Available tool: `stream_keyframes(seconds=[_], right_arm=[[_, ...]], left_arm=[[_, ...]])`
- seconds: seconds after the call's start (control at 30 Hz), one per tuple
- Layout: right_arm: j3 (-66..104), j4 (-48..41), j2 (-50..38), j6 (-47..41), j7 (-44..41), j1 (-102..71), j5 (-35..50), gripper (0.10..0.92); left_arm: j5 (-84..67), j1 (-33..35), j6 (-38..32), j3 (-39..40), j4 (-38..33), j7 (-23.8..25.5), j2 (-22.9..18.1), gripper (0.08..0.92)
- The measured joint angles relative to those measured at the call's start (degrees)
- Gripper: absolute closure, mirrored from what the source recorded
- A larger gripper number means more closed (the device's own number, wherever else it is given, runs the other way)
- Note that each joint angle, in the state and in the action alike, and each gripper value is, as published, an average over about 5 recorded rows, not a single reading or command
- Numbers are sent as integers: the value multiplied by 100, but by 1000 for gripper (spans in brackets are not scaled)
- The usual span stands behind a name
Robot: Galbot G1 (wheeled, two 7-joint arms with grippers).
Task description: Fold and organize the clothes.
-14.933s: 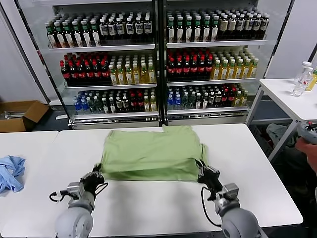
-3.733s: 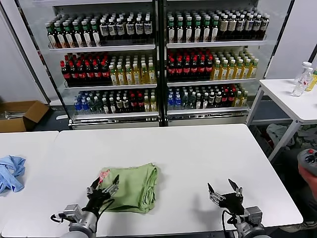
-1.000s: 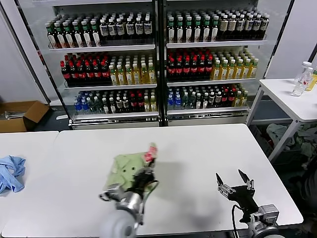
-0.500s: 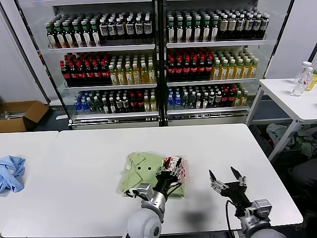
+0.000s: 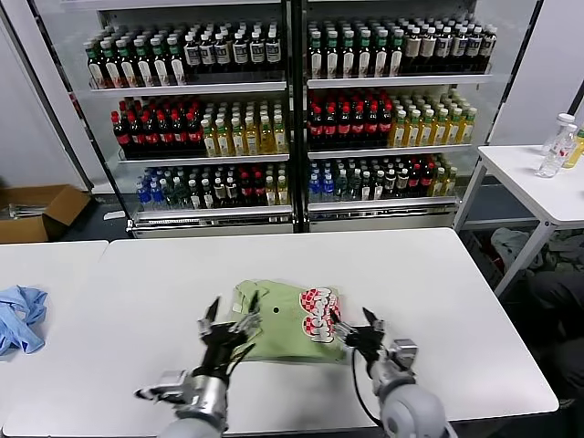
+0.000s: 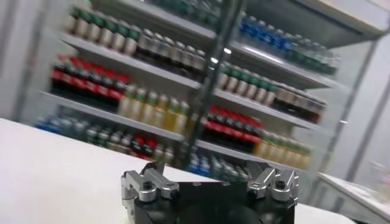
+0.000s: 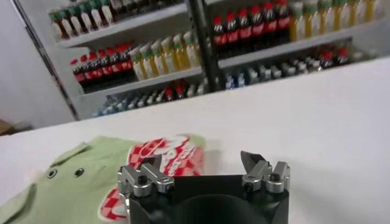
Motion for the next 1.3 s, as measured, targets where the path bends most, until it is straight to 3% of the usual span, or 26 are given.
stream_keyframes(seconds=[0.13,0.43,0.87,1.0,1.3], right_arm=[[-221,-527,235,-57,65,410,99,268],[-536,-1072,370,17,69,842,142,527],[-298,-1398,-346,392,-463,1122,-475,868],[-129,-1358,-615,546,-589,1071,-783,855],[301,-822,-945,870,-578,569,-1346,609]], left_arm=[[42,324,-78,-261,-215,-30,96,177],[118,750,-138,-531,-494,-48,194,177],[238,1044,-146,-648,-700,-50,245,177],[346,1119,-163,-627,-723,-42,248,177],[761,1274,-196,-456,-833,52,216,177]])
